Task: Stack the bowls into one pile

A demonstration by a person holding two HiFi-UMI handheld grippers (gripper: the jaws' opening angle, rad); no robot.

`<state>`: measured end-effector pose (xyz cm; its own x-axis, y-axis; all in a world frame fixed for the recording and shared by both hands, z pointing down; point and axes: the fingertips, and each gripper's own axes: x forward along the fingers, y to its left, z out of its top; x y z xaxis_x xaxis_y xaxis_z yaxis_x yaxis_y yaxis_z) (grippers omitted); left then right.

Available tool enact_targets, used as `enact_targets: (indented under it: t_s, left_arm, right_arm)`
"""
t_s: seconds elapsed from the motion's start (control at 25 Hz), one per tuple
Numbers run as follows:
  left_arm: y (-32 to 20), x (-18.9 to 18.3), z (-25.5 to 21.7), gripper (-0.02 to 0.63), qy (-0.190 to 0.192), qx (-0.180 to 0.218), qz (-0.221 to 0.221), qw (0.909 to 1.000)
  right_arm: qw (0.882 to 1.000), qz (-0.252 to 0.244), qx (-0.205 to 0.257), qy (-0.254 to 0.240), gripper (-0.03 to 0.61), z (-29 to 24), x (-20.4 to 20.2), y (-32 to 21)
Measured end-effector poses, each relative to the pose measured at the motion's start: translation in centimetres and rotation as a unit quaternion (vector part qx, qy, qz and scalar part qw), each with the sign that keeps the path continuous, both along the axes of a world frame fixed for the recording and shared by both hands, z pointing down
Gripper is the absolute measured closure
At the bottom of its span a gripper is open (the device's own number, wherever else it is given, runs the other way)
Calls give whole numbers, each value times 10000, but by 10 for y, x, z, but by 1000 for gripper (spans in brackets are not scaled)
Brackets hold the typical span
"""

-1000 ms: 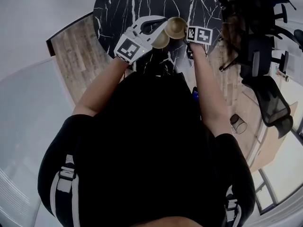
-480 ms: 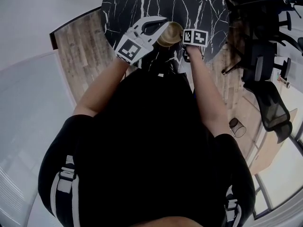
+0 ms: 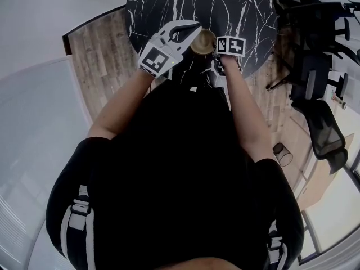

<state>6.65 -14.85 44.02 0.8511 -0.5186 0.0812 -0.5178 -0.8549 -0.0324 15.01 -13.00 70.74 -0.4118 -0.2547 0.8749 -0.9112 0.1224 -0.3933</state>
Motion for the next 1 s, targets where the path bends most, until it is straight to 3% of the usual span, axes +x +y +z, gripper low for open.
enact_targets:
  t_s: [0.24,0.6,0.84,1.0]
  left_arm:
    - [3,-7,-1,611,-15,-18,-44,10000]
    - [5,-12,-1,609,-24,-69,31,10000]
    - [4,-13,-14,609,-66,-39,56,10000]
    - [9,-11,-26,609,49,-84,147,9998]
  right_arm:
    - [9998,-58,86,170,550,4,2,1]
    - [9966,-285,727,264,482,-33,8,-4]
    - [9852,-349,1678,-4,480,-86,12,-10]
    - [9634,-392,2647,-134,495,-136,10,-18]
